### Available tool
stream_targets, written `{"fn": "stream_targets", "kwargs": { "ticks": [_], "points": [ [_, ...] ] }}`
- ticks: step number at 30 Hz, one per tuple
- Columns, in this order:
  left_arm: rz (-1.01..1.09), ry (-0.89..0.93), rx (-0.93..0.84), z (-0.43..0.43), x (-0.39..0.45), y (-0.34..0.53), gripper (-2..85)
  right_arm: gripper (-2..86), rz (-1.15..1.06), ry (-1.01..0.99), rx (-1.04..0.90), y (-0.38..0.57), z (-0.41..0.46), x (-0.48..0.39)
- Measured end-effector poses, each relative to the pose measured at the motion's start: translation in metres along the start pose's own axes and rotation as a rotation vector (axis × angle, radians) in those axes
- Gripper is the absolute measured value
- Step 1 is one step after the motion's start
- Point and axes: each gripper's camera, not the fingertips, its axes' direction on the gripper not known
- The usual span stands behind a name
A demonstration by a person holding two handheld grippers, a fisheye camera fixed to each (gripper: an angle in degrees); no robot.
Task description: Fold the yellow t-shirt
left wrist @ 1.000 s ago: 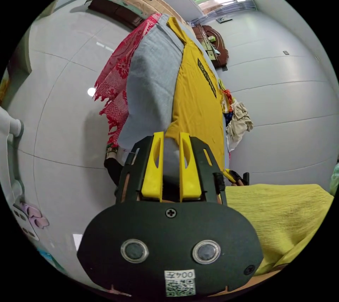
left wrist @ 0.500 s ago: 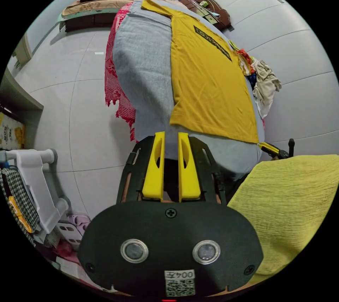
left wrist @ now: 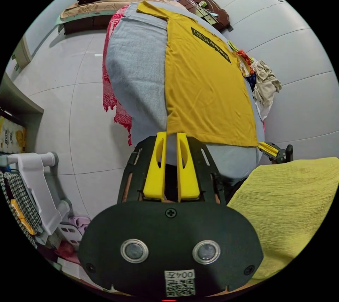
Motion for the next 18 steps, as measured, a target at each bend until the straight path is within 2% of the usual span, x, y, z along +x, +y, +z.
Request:
{"fn": "stream_targets", "kwargs": {
  "ticks": [5, 7, 12, 18],
  "points": [
    [-0.003, 0.004, -0.001, 0.006, 0.002, 0.005, 1.7, 3.4, 0.036, -0.108, -0.023, -0.019, 0.007, 0.012],
    [-0.002, 0.004, -0.002, 0.007, 0.003, 0.007, 1.7, 2.9, 0.077, -0.265, -0.094, -0.033, 0.021, 0.030],
    [0.013, -0.006, -0.005, 0.013, 0.007, 0.013, 1.6, 1.7, 0.143, -0.447, -0.182, -0.053, 0.037, 0.060],
    [0.036, -0.036, -0.010, 0.022, 0.013, 0.023, 1.7, 0.8, 0.131, -0.433, -0.254, -0.071, 0.042, 0.059]
  ]
}}
